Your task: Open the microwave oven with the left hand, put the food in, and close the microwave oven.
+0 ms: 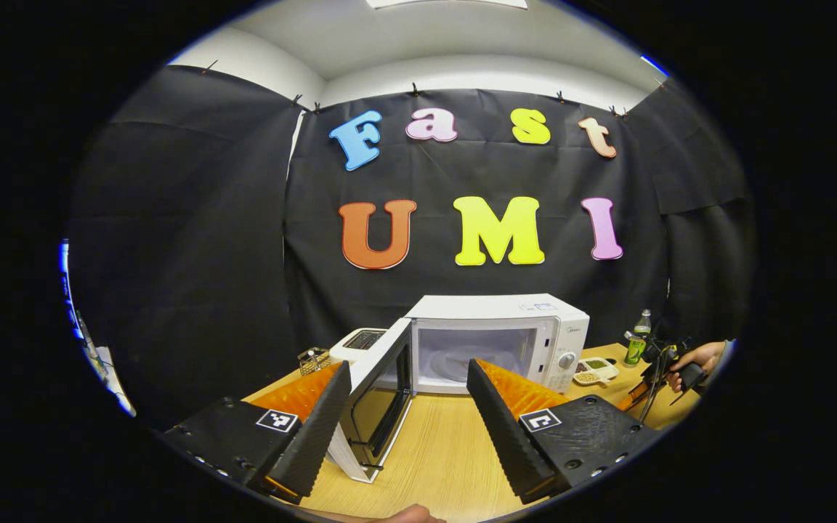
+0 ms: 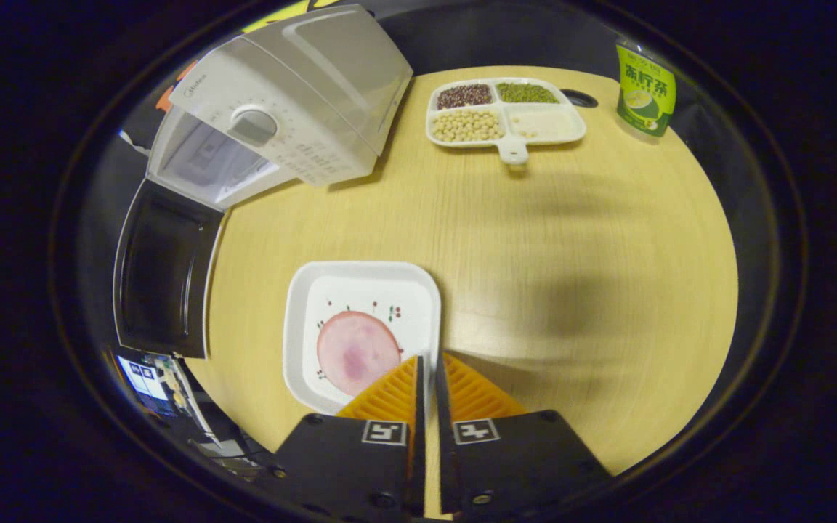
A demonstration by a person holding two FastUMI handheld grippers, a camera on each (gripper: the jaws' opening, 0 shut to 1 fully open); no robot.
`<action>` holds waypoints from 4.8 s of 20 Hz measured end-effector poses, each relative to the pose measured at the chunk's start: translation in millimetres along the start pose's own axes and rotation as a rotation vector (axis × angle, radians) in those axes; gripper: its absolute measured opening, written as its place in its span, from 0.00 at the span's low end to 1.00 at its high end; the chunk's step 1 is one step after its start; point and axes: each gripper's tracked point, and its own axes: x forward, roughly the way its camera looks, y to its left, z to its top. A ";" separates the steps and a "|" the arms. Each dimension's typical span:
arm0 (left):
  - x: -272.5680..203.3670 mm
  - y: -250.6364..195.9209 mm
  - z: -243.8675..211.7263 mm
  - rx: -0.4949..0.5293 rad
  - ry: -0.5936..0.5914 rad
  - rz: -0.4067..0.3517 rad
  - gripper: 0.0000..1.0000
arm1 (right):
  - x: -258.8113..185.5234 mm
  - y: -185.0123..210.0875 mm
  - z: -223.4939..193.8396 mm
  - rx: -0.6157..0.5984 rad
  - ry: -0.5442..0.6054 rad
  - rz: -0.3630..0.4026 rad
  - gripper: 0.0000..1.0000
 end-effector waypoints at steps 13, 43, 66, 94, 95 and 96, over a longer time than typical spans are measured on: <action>-22.0 -2.4 17.6 -0.077 -0.016 -0.012 0.95 | 6.4 8.1 -4.8 0.035 0.099 0.153 0.04; -30.3 84.3 13.3 -0.083 -0.034 -0.021 0.95 | 35.6 240.6 15.3 0.514 -0.256 0.301 0.04; 3.0 110.7 -12.8 -0.056 0.040 0.092 0.95 | 76.6 287.2 218.6 1.002 -0.834 0.329 0.04; -12.8 130.0 -54.0 -0.031 0.112 0.151 0.95 | 59.1 305.5 233.3 0.129 -1.374 -0.124 0.66; -16.3 135.2 -57.5 -0.033 0.116 0.160 0.95 | 54.8 307.5 230.5 0.076 -1.389 -0.149 0.78; -19.7 140.3 -60.7 -0.037 0.121 0.169 0.95 | 50.9 309.2 228.0 0.021 -1.403 -0.174 0.81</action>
